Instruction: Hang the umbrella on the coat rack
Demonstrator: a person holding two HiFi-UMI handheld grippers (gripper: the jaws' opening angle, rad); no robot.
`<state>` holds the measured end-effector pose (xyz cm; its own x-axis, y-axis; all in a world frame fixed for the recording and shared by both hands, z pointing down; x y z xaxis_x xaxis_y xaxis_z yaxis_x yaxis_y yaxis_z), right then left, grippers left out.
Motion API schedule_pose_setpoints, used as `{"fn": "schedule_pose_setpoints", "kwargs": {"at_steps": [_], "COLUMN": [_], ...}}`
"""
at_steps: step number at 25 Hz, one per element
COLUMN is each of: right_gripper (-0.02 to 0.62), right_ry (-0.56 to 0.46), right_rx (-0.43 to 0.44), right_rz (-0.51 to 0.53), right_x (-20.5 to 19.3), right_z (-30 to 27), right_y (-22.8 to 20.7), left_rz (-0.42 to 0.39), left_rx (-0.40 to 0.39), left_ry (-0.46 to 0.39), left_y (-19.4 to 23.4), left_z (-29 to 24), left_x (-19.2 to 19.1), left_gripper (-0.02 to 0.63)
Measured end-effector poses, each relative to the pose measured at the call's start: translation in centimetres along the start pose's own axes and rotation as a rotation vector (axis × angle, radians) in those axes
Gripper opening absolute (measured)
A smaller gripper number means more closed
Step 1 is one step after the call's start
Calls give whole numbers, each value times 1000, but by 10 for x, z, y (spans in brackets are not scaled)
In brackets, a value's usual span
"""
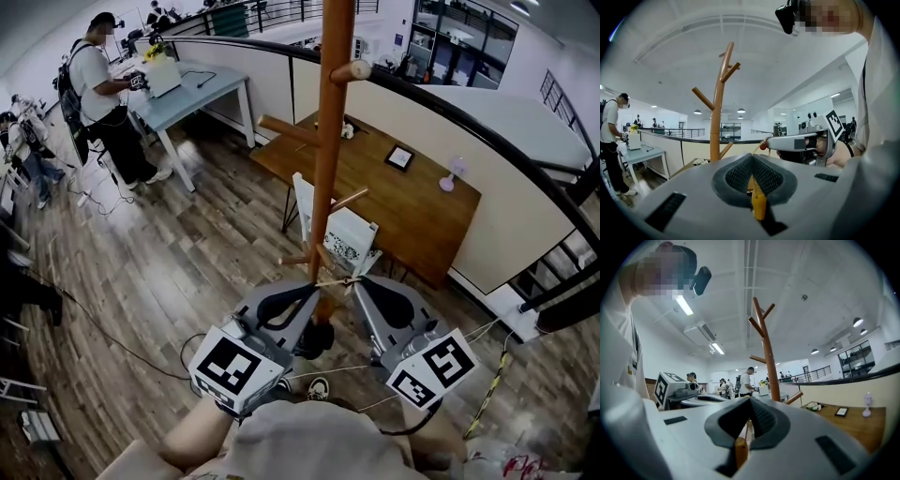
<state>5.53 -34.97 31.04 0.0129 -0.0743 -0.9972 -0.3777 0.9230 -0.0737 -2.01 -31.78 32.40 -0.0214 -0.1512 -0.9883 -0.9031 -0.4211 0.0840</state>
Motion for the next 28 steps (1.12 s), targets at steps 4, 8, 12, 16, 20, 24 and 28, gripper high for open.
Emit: {"fn": "schedule_pose_setpoints", "kwargs": {"at_steps": [4, 8, 12, 16, 20, 24, 28], "right_gripper": [3, 3, 3, 3, 4, 4, 3], "right_ry": [24, 40, 56, 96, 147, 212, 254], "right_rx": [-14, -20, -35, -39, -37, -38, -32], "right_rz": [3, -13, -16, -36, -48, -84, -128], "right_x": [-11, -21, -32, -53, -82, -116, -143], "right_z": [-12, -28, -45, -62, -75, -88, -100], "right_y": [-13, -31, -47, -62, -77, -93, -102], "left_rz": [16, 20, 65, 102, 174, 227, 269], "left_rx": [-6, -20, -20, -13, -3, 6, 21], "left_ry": [11, 32, 50, 92, 116, 147, 178], "left_y": [9, 19, 33, 49, 67, 81, 92], "left_z": [-10, -24, -38, -51, -66, -78, -87], "left_x": [-13, -23, -32, -51, -73, -92, -116], "left_gripper": [3, 3, 3, 3, 3, 3, 3]}}
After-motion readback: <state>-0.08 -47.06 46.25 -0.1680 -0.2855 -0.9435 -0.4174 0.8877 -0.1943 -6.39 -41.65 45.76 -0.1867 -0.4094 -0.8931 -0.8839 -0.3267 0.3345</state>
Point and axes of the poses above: the fingertips, and each gripper's own axes: z backward along the fingers, y to its left, x out of its top, the point moved 2 cm from there along z, backward along the fingers, and after that the axes turned 4 degrees about z, right-handed, at the moved point
